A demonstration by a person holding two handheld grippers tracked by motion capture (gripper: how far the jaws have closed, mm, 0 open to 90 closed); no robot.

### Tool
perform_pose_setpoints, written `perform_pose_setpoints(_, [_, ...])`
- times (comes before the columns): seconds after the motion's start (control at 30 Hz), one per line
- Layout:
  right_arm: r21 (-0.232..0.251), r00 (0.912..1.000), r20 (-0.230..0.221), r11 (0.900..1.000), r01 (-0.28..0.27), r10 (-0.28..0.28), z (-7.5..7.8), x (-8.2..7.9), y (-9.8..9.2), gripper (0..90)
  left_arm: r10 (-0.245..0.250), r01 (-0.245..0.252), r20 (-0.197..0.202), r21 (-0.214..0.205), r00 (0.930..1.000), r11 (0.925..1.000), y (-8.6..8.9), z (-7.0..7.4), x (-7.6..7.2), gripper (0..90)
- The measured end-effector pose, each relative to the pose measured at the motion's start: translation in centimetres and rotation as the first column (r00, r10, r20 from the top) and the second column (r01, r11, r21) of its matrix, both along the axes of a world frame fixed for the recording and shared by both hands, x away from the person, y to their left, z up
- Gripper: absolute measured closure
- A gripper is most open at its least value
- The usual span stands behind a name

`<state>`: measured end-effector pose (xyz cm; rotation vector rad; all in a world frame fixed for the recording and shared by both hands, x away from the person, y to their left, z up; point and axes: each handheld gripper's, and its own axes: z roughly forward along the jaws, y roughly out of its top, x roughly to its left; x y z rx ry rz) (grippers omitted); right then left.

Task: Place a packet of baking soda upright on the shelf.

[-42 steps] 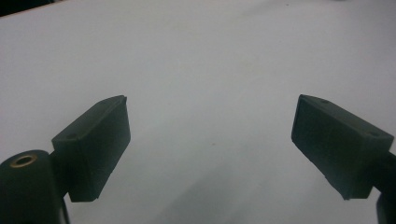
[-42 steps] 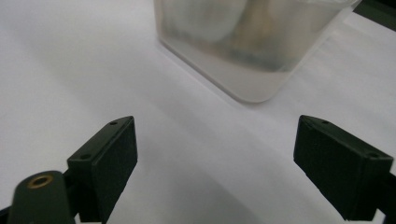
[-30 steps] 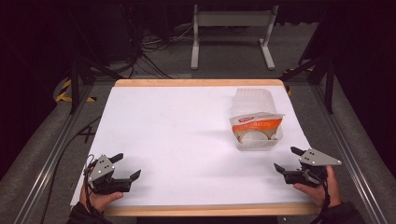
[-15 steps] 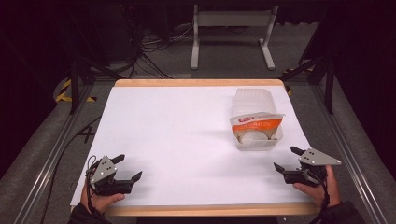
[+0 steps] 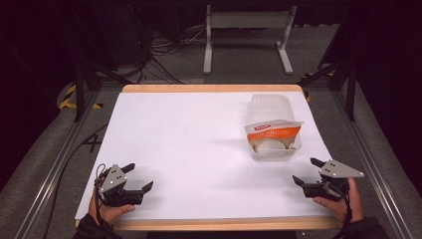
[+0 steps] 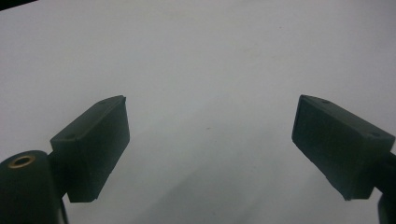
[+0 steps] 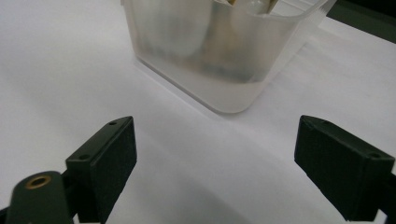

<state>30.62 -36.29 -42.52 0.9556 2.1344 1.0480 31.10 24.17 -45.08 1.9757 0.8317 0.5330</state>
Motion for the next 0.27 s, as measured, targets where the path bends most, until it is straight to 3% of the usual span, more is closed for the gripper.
perform_pose_setpoints(0.27, [0.0,0.9999,-0.011,1.0,0.007,-0.007,-0.16,0.03,-0.07,13.6,0.004,-0.004,0.002,-0.003,1.0,1.0,-0.11,0.02,0.1,12.0])
